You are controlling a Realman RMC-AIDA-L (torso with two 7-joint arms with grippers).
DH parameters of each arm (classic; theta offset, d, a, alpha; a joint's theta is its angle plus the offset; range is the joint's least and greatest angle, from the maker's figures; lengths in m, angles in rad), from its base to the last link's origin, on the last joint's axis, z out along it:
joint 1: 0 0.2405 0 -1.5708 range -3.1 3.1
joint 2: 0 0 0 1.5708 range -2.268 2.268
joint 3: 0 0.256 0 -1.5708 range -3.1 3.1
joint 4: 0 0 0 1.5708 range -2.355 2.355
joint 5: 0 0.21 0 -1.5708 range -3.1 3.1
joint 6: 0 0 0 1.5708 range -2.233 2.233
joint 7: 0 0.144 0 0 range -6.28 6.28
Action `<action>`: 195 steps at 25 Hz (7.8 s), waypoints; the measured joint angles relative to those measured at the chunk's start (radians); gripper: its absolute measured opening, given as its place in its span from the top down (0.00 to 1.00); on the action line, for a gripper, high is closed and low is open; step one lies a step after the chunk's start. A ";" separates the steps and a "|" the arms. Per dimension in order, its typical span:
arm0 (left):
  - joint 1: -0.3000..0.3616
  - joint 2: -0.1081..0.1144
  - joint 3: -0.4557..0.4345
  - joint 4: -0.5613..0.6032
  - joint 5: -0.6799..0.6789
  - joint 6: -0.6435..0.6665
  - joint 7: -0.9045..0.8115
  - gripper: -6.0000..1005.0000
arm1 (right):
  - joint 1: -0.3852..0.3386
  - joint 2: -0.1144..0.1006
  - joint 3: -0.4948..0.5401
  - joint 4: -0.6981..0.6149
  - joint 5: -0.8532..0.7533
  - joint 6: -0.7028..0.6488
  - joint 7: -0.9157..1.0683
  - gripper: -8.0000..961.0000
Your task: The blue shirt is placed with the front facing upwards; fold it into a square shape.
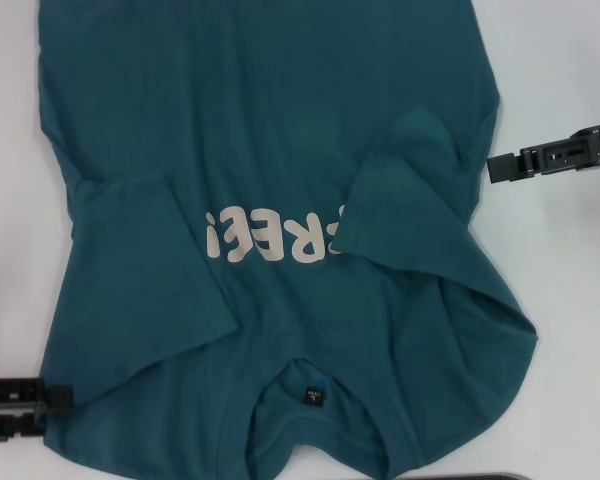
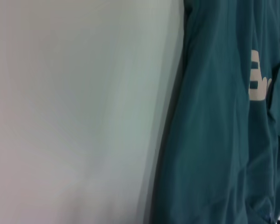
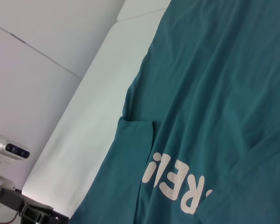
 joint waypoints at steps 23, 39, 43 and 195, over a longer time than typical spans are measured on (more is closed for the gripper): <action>-0.031 -0.003 -0.043 -0.017 -0.007 -0.008 -0.007 0.22 | 0.001 0.000 0.000 0.000 0.001 0.001 -0.002 0.09; -0.028 -0.013 -0.001 -0.036 0.025 -0.003 -0.033 0.23 | 0.000 0.000 0.000 0.000 0.001 0.001 0.000 0.09; -0.031 -0.014 -0.004 -0.036 0.025 -0.003 -0.033 0.23 | -0.001 0.000 0.000 0.000 0.001 0.001 0.000 0.09; -0.091 -0.038 -0.023 -0.023 -0.089 -0.029 0.014 0.99 | -0.054 0.056 -0.094 0.081 -0.268 0.051 0.102 0.09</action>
